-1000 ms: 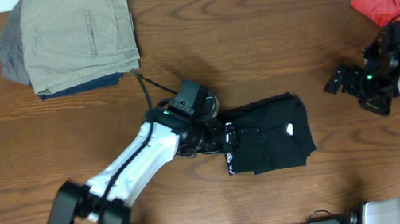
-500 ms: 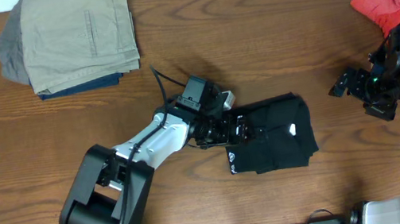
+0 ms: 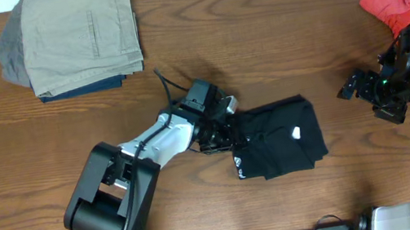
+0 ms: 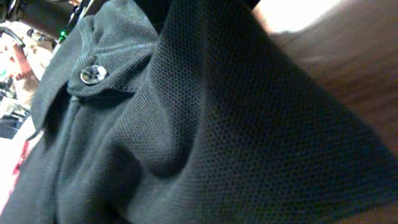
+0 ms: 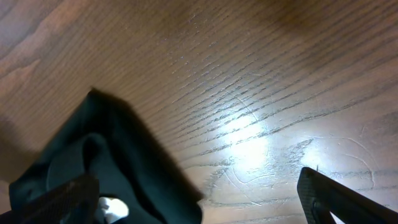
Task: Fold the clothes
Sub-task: 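Carry the folded black shirt with the left gripper to the khaki trousers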
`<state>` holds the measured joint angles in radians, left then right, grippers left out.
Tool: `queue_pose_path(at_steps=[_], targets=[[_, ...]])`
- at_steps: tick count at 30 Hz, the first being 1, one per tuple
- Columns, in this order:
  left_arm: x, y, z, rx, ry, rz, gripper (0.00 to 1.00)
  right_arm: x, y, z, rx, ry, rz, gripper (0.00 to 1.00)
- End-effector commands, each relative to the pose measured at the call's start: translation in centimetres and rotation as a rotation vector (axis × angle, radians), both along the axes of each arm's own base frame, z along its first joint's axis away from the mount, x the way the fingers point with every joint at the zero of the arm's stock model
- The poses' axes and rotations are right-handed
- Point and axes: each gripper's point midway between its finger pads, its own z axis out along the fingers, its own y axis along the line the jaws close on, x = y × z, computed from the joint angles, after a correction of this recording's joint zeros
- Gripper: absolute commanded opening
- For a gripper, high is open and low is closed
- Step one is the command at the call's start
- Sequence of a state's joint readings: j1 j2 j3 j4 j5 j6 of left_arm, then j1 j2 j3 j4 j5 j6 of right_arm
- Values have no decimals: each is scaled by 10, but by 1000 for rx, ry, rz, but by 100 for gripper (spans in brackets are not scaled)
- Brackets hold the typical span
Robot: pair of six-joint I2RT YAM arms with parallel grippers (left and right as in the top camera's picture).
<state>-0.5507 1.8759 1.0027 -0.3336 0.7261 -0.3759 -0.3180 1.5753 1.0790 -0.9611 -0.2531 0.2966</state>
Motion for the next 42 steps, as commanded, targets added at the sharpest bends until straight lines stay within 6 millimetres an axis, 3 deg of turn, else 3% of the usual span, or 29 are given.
queue_pose_path(at_steps=[1,11,18,31,42], targets=[[33,32,-5,119,-60,65,6,4,-3,5,-8,-16,-10,99],[139,135,52,273,-336,86,6,4,-3,5,-7,-16,-10,99],[197,186,77,439,-579,105,6,4,-3,5,-8,-16,-10,99],[263,231,120,681,-875,251,6,4,-3,5,-7,-16,-10,99],[286,240,160,707,-983,368,6,4,-3,5,-8,-16,-10,99]])
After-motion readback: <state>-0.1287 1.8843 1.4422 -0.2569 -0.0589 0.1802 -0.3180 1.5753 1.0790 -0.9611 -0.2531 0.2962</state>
